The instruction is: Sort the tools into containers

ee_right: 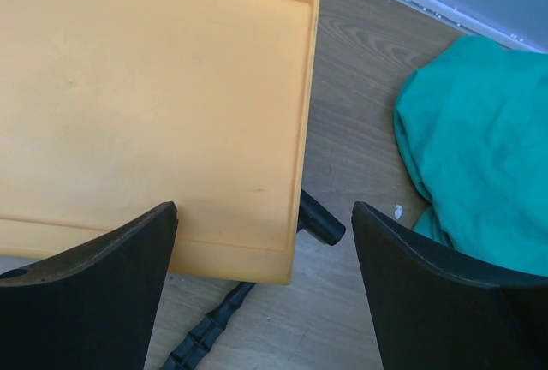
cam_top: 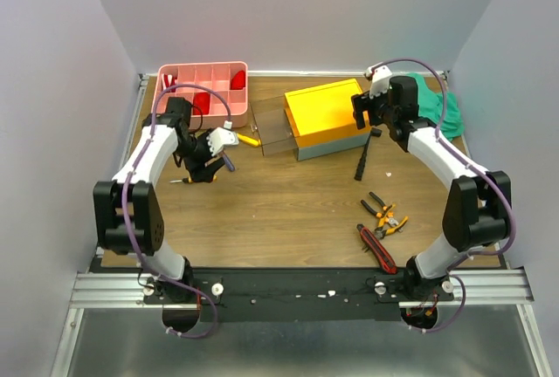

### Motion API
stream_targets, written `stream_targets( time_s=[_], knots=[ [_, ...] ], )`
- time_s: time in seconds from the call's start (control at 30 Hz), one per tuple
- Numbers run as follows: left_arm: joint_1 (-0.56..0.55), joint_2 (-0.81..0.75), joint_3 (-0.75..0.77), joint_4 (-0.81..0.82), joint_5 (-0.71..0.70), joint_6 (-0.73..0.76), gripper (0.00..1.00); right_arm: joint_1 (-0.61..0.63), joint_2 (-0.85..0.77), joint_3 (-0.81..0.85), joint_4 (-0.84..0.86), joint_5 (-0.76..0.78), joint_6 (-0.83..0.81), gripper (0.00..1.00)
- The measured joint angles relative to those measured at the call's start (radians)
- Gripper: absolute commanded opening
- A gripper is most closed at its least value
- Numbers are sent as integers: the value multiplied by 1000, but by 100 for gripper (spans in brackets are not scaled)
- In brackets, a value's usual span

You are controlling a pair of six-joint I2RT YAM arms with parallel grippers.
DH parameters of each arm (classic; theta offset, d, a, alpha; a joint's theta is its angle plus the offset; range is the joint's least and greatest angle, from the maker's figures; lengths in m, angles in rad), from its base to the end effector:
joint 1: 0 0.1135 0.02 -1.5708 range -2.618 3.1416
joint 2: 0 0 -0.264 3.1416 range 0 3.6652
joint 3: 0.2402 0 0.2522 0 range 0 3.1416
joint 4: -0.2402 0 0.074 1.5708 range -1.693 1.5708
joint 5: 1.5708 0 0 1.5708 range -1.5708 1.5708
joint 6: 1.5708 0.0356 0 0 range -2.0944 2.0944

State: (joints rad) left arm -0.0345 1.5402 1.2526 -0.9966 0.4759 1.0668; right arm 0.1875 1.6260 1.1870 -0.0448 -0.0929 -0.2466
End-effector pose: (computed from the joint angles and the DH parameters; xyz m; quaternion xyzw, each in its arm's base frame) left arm 0.2930 -0.0264 0.2641 0.5320 0.8021 -0.1344 0.2358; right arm 0.3714 0.0738 0.2764 -0.2076 0.8298 0.0245 0.5175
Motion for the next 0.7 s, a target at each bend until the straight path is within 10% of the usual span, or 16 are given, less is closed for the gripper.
stream_targets(
  time_s=[0.7],
  knots=[
    [3, 278, -9, 151, -104, 119, 49, -1, -90, -86, -10, -36, -36, 91]
  ],
)
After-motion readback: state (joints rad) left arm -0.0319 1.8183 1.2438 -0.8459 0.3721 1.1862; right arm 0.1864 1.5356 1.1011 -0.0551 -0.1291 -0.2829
